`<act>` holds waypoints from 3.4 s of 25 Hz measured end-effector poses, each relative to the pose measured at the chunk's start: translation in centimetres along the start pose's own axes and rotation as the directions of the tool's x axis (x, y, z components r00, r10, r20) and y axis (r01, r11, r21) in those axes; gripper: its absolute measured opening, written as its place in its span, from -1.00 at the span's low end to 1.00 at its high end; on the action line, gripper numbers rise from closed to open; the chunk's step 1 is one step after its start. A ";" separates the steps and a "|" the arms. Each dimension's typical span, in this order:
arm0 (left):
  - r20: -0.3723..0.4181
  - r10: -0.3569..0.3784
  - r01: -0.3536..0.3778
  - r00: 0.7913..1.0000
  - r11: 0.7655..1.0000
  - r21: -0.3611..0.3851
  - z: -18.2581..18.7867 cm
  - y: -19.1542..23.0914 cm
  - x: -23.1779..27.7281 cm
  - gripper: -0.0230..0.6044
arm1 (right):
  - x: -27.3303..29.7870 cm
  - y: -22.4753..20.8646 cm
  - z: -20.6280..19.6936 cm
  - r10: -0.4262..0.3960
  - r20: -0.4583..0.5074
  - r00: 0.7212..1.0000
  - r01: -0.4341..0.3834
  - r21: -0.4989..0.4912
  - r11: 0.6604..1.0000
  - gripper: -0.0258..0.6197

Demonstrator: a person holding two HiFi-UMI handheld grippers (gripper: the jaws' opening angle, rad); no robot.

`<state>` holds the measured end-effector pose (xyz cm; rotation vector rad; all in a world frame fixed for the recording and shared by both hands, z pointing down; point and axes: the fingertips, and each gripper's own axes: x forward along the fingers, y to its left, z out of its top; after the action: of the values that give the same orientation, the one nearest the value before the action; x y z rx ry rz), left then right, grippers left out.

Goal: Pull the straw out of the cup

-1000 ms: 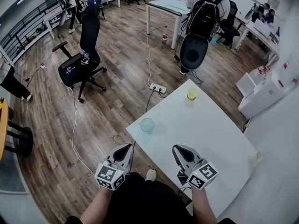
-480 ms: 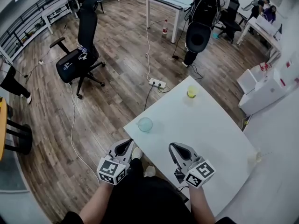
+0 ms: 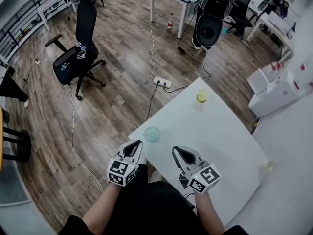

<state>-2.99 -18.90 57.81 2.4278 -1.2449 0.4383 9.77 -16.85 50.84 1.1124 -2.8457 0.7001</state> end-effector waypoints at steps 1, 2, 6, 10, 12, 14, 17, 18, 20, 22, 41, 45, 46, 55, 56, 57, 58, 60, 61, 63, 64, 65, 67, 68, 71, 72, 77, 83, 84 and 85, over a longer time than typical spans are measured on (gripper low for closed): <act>-0.007 -0.002 0.002 1.000 1.000 0.000 -0.2 0.3 0.4 -0.88 | 0.4 -0.2 -0.1 -0.004 0.000 1.000 0.004 0.002 1.000 -0.85; -0.015 -0.004 0.005 1.000 1.000 0.002 -0.4 0.7 0.8 -0.88 | 0.7 -0.3 -0.2 -0.008 -0.003 1.000 0.008 0.003 1.000 -0.85; -0.058 -0.021 0.021 0.998 1.000 0.009 -1.3 1.6 2.3 -0.78 | 1.9 -1.0 -0.9 -0.024 -0.031 0.999 0.024 0.009 1.000 -0.85; -0.090 -0.034 0.037 0.995 0.999 0.022 -1.8 2.1 3.4 -0.56 | 2.3 -1.8 -1.5 -0.048 -0.052 0.998 0.050 0.040 0.998 -0.85; -0.103 -0.046 0.049 0.994 0.999 0.024 -2.1 2.2 3.9 -0.53 | 2.5 -2.3 -1.6 -0.053 -0.054 0.997 0.055 0.038 0.998 -0.85; -0.113 -0.058 0.062 0.992 0.998 0.028 -2.1 2.3 4.4 -0.52 | 2.8 -2.6 -1.4 -0.058 -0.063 0.996 0.060 0.028 0.998 -0.85; -0.129 -0.073 0.078 0.989 0.996 0.036 -2.2 2.4 4.8 -0.50 | 3.0 -3.0 -1.4 -0.074 -0.075 0.994 0.076 0.034 0.997 -0.85; -0.135 -0.078 0.083 0.988 0.996 0.039 -2.3 2.5 4.9 -0.50 | 3.1 -3.0 -1.4 -0.076 -0.077 0.994 0.079 0.035 0.996 -0.85; -0.144 -0.085 0.093 0.986 0.995 0.047 -2.4 2.5 5.2 -0.50 | 3.2 -3.2 -1.5 -0.082 -0.081 0.993 0.086 0.039 0.996 -0.85; -0.148 -0.092 0.100 0.985 0.994 0.049 -2.6 2.6 5.4 -0.50 | 3.3 -3.4 -1.5 -0.086 -0.083 0.993 0.090 0.043 0.995 -0.85; -0.148 -0.172 0.178 0.974 0.984 0.023 -2.5 2.5 5.9 -0.74 | 3.5 -4.0 -1.5 -0.120 -0.084 0.989 0.125 0.055 0.991 -0.85; -0.139 -0.178 0.183 0.974 0.983 0.020 -2.2 2.2 5.7 -0.75 | 3.3 -3.8 -1.5 -0.121 -0.080 0.989 0.125 0.049 0.991 -0.85; -0.137 -0.178 0.183 0.974 0.983 0.020 -2.2 2.2 5.7 -0.75 | 3.2 -3.7 -1.6 -0.121 -0.080 0.989 0.125 0.048 0.991 -0.85; -0.116 -0.164 0.171 0.980 0.984 0.049 -0.9 1.4 4.9 -0.75 | 2.0 -3.2 -1.2 -0.114 -0.055 0.992 0.117 0.044 0.992 -0.85; -0.112 -0.160 0.167 0.981 0.985 0.053 -0.8 1.4 4.7 -0.75 | 1.9 -3.1 -1.1 -0.112 -0.049 0.993 0.114 0.039 0.993 -0.85; -0.108 -0.154 0.161 0.982 0.985 0.055 -0.6 1.4 4.6 -0.75 | 1.8 -3.0 -1.0 -0.110 -0.045 0.993 0.112 0.038 0.993 -0.85; -0.102 -0.148 0.154 0.984 0.986 0.058 -0.5 1.4 4.5 -0.75 | 1.6 -3.0 -1.0 -0.111 -0.044 0.993 0.112 0.038 0.993 -0.85; -0.090 -0.134 0.140 0.987 0.988 0.061 -0.1 1.4 4.2 -0.75 | 1.3 -2.9 -0.9 -0.109 -0.040 0.993 0.111 0.036 0.993 -0.85; -0.084 -0.127 0.132 0.988 0.989 0.062 0.1 1.4 4.0 -0.75 | 1.1 -2.8 -0.8 -0.107 -0.035 0.994 0.108 0.034 0.994 -0.85; -0.071 -0.112 0.116 0.991 0.991 0.064 0.5 1.2 3.6 -0.75 | 0.7 -2.6 -0.6 -0.097 -0.023 0.995 0.098 0.027 0.995 -0.85; -0.063 -0.104 0.108 0.993 0.992 0.063 0.6 1.1 3.3 -0.75 | 0.4 -2.5 -0.6 -0.093 -0.019 0.995 0.093 0.023 0.995 -0.85; -0.055 -0.096 0.099 0.994 0.993 0.063 0.8 1.1 3.1 -0.75 | 0.3 -2.4 -0.6 -0.089 -0.016 0.996 0.089 0.020 0.996 -0.85; -0.036 -0.080 0.082 0.996 0.994 0.067 1.2 0.9 2.4 -0.75 | -0.2 -2.1 -0.7 -0.084 -0.010 0.996 0.084 0.014 0.996 -0.85; -0.025 -0.073 0.075 0.997 0.995 0.072 1.5 0.7 2.0 -0.75 | -0.5 -2.0 -0.7 -0.083 -0.007 0.997 0.083 0.012 0.996 -0.85; 0.008 -0.057 0.056 0.998 0.994 0.091 2.6 0.0 0.9 -0.75 | -1.4 -1.3 -0.4 -0.072 0.001 0.997 0.072 0.005 0.997 -0.85; 0.019 -0.050 0.048 0.999 0.994 0.096 2.9 -0.2 0.6 -0.75 | -1.7 -1.2 -0.4 -0.066 0.004 0.998 0.066 0.003 0.998 -0.85; 0.061 -0.012 0.007 0.998 0.996 0.086 3.9 -0.7 -0.8 -0.75 | -3.2 -0.6 -0.6 -0.054 0.023 0.998 0.054 0.001 0.999 -0.85; 0.105 0.033 -0.040 0.994 0.997 0.069 4.8 -1.9 -3.0 -0.75 | -5.3 -0.5 -0.6 -0.050 0.039 0.998 0.049 0.009 0.999 -0.85; 0.112 0.038 -0.046 0.993 0.996 0.072 4.9 -2.1 -3.4 -0.75 | -5.4 -0.5 -0.5 -0.045 0.044 0.998 0.045 0.007 0.999 -0.85; 0.117 0.041 -0.051 0.992 0.996 0.076 5.2 -2.4 -3.8 -0.75 | -5.5 -0.4 -0.4 -0.039 0.054 0.998 0.039 0.004 0.999 -0.85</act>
<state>-2.66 -17.31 51.15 2.5266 -1.3580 0.3710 14.13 -13.40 50.43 1.2019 -2.8593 0.6828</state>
